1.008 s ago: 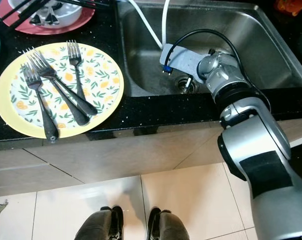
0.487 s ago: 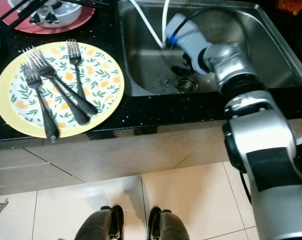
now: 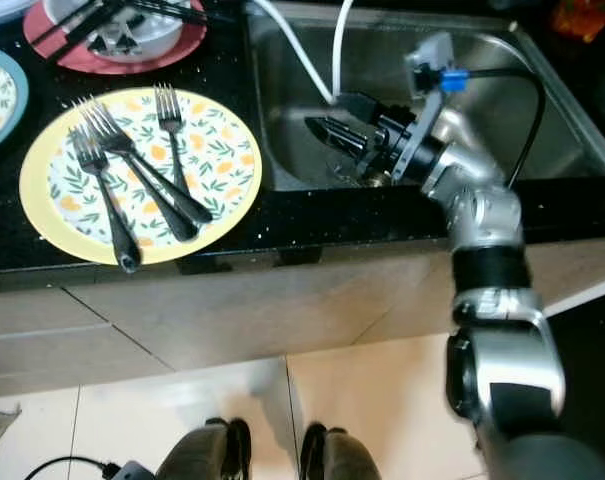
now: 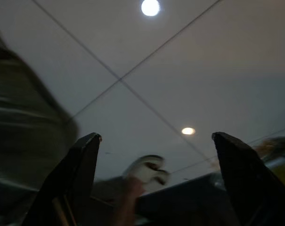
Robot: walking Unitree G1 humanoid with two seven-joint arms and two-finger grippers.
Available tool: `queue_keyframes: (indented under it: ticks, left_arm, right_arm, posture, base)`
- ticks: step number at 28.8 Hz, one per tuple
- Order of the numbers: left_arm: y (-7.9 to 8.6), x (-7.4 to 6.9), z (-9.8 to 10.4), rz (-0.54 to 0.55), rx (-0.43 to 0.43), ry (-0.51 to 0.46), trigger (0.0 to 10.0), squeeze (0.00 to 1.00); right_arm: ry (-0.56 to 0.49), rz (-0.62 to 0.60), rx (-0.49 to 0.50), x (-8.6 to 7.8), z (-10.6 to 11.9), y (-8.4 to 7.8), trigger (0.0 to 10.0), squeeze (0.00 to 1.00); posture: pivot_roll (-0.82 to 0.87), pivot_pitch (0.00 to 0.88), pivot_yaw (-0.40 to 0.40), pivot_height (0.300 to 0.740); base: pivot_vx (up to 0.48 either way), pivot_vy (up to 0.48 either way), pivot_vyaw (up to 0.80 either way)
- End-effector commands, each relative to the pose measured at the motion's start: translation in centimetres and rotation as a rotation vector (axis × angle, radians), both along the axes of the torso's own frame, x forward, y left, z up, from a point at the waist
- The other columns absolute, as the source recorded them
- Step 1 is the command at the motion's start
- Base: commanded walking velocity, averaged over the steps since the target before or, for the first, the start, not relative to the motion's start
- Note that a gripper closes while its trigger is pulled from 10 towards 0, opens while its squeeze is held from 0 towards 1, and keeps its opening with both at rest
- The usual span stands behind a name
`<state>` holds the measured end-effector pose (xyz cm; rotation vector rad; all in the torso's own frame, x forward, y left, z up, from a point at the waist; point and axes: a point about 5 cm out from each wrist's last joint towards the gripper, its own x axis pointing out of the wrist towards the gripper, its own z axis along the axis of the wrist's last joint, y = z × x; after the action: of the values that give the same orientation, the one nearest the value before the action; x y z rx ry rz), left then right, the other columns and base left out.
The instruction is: Kitchen organization
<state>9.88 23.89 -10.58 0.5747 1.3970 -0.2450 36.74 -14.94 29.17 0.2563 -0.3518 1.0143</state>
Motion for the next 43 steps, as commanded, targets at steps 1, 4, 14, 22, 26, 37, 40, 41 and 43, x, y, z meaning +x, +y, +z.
queue_keyframes:
  ticks: [1, 4, 14, 22, 26, 37, 40, 41, 43]
  left_arm:
    - [0.0, -0.8, -0.2, -0.057, 0.100, 0.010, 10.0, 0.00]
    - [0.2, -0.6, -0.1, -0.045, 0.144, -0.023, 10.0, 0.00]
    - [0.1, -0.4, 0.1, 0.451, 0.024, -0.327, 10.0, 0.00]
    - [0.7, 3.4, 1.3, 0.453, -0.107, -0.393, 10.0, 0.00]
    - [0.4, 3.2, 1.2, 0.456, -0.127, -0.384, 10.0, 0.00]
    - [-0.6, 2.9, 0.8, 0.446, -0.187, -0.340, 10.0, 0.00]
    - [-0.9, 2.8, 0.7, 0.442, -0.195, -0.330, 10.0, 0.00]
    - [-0.9, 2.7, 0.6, 0.443, -0.197, -0.327, 10.0, 0.00]
    - [-1.0, 2.6, 0.6, 0.442, -0.199, -0.318, 10.0, 0.00]
  right_arm:
    - [0.004, -0.013, 0.141, -0.7, -0.1, -0.5, 10.0, 0.00]
    - [0.016, -0.018, 0.180, -0.9, -0.3, -0.2, 10.0, 0.00]
    - [0.096, -0.074, 0.292, -1.9, -1.8, 3.6, 10.0, 0.00]
    - [0.091, -0.110, 0.243, -2.4, -1.8, 4.8, 10.0, 0.00]
    - [0.073, -0.129, 0.241, -2.5, -1.4, 4.6, 10.0, 0.00]
    - [0.066, -0.242, 0.238, -2.4, -0.7, 3.7, 10.0, 0.00]
    - [0.030, -0.216, 0.227, -2.9, -0.3, 3.4, 10.0, 0.00]
    - [0.016, -0.199, 0.229, -3.2, -0.1, 3.3, 10.0, 0.00]
    - [-0.005, -0.148, 0.287, -3.7, 0.5, 2.9, 10.0, 0.00]
  posture:
    - [0.14, 0.152, -0.081, 0.740]
    - [0.14, 0.149, -0.077, 0.740]
    - [0.13, 0.118, -0.068, 0.740]
    - [0.13, 0.097, -0.066, 0.740]
    - [0.12, 0.085, -0.066, 0.740]
    - [0.12, 0.083, -0.061, 0.740]
    - [0.12, 0.086, -0.061, 0.740]
    - [0.11, 0.086, -0.060, 0.740]
    - [0.11, 0.087, -0.060, 0.740]
  base:
    - [0.000, 0.000, 0.00]
    - [0.000, 0.000, 0.00]
    - [0.000, 0.000, 0.07]
    - [0.000, 0.000, 0.76]
    - [0.000, 0.000, 0.77]
    - [0.000, 0.000, 0.27]
    - [0.182, 0.000, 0.00]
    - [0.274, 0.000, 0.00]
    - [0.277, 0.000, 0.00]
